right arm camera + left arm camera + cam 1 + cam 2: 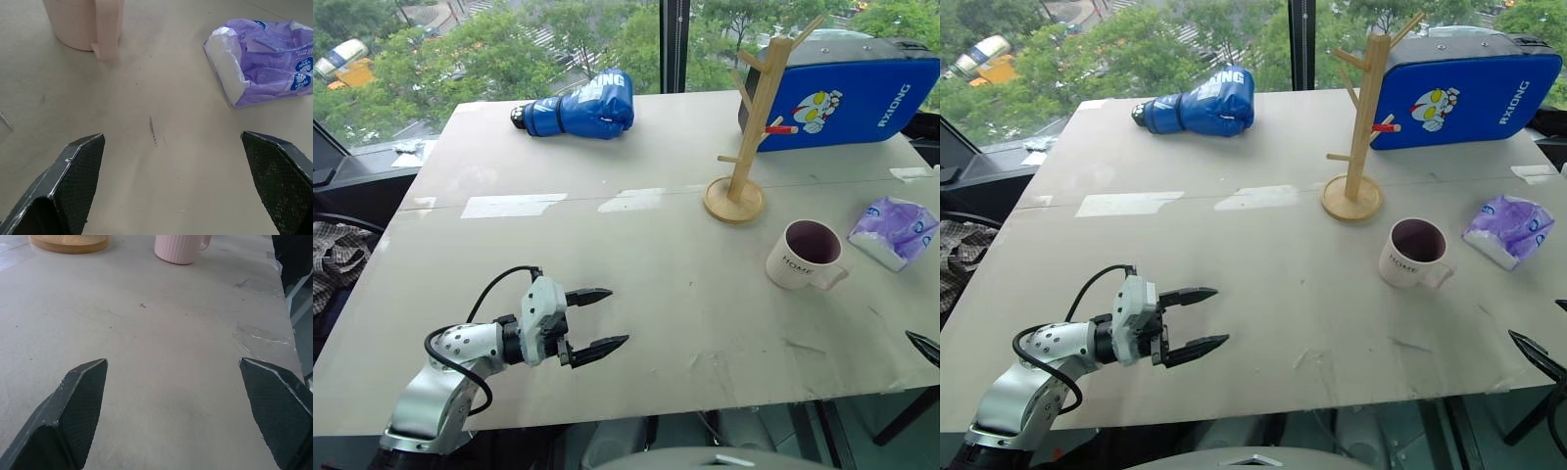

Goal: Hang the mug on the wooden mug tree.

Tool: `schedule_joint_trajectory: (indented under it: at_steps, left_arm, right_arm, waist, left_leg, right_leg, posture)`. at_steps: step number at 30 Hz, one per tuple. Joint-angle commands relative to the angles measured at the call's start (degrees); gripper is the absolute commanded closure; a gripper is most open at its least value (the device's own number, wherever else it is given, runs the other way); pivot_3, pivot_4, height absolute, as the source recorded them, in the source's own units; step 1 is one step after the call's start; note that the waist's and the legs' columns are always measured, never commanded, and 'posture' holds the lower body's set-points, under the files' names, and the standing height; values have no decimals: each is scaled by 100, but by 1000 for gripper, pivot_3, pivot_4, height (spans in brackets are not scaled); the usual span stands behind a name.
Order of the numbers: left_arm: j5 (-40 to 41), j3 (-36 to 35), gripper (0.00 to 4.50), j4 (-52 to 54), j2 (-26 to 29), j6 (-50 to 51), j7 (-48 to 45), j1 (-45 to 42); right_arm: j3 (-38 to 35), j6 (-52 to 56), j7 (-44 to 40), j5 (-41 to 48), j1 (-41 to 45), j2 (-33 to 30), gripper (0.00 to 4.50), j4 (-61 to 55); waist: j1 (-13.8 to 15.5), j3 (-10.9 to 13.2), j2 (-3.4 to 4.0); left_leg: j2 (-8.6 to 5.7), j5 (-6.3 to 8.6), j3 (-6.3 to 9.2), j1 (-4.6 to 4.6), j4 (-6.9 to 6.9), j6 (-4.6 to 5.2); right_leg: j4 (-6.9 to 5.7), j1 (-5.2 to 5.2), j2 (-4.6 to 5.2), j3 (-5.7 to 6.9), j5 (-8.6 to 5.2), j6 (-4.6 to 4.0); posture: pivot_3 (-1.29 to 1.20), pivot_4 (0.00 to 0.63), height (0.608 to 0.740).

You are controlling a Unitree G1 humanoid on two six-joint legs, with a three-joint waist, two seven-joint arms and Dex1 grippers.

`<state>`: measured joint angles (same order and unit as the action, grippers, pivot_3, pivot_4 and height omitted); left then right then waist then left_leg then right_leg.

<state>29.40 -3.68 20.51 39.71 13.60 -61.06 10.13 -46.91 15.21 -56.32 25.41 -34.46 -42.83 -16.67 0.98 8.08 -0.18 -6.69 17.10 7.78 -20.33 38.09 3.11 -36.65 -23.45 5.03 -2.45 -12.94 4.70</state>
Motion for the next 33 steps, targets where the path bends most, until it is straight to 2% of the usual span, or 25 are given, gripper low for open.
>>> schedule_joint_trajectory:
  at_steps: [1, 4, 7, 12, 18, 27, 31, 33]
  left_arm:
    - [116, -85, 84, -88, -79, -177, -108, -233]
    - [159, 11, 84, -222, -240, -385, -280, -660]
    - [351, 81, 84, -23, -273, -300, -479, -874]
    - [529, 226, 84, 360, -124, -171, -758, -1036]
    - [547, 294, 84, 621, -64, -75, -736, -1092]
    - [261, 478, 84, 787, -140, -423, -718, -686]
    - [248, 485, 0, 862, -190, -453, -621, -627]
    - [289, 445, 0, 909, -187, -430, -559, -575]
  right_arm:
    - [222, 36, 534, -233, 215, 159, 0, -277]
    - [662, 472, 1463, -273, 516, 664, 0, -1122]
    - [1034, 1141, 2328, -630, 550, 1045, 0, -1917]
    - [1622, 2047, 3212, -513, 861, 1645, 0, -2513]
    - [2022, 2172, 3732, -618, 1269, 2073, 0, -2426]
    - [2775, 2058, 4367, -1109, 2020, 2404, 0, -1848]
    - [2934, 1998, 4673, -1396, 2352, 2467, 1161, -1451]
    - [2977, 1945, 4738, -1471, 2483, 2477, 2137, -1378]
  waist:
    - [0, 0, 0]
    - [3, 6, -12]
    - [2, -9, 22]
    - [-8, -7, 17]
    - [-13, 0, 21]
    - [-23, 0, 24]
    - [-15, 0, 25]
    - [-19, 1, 25]
  left_leg:
    - [0, 0, 0, 0, 0, 0]
    - [2, 0, 11, -1, 1, -1]
    - [2, -2, 13, -17, 5, -50]
    - [1, -11, 15, -40, 6, -38]
    - [1, -10, 16, -39, 1, -39]
    - [2, -11, 16, -36, -1, -40]
    - [1, -11, 16, -35, 0, -40]
    - [1, -11, 18, -37, -1, -40]
  right_leg:
    - [0, 0, 0, 0, 0, 0]
    - [0, 0, -3, 11, 1, -1]
    - [-3, -14, -1, 10, 1, -1]
    - [2, -39, -5, 9, 1, -2]
    - [2, -40, -7, 11, 1, -2]
    - [-1, -42, -12, 10, 2, -3]
    - [0, -41, -12, 10, 2, -3]
    - [0, -42, -12, 13, 2, -3]
  posture:
    - [0, 150, 740]
    - [0, 150, 740]
    - [0, 150, 740]
    - [0, 150, 740]
    - [0, 150, 740]
    - [0, 150, 740]
    - [0, 150, 740]
    - [0, 150, 740]
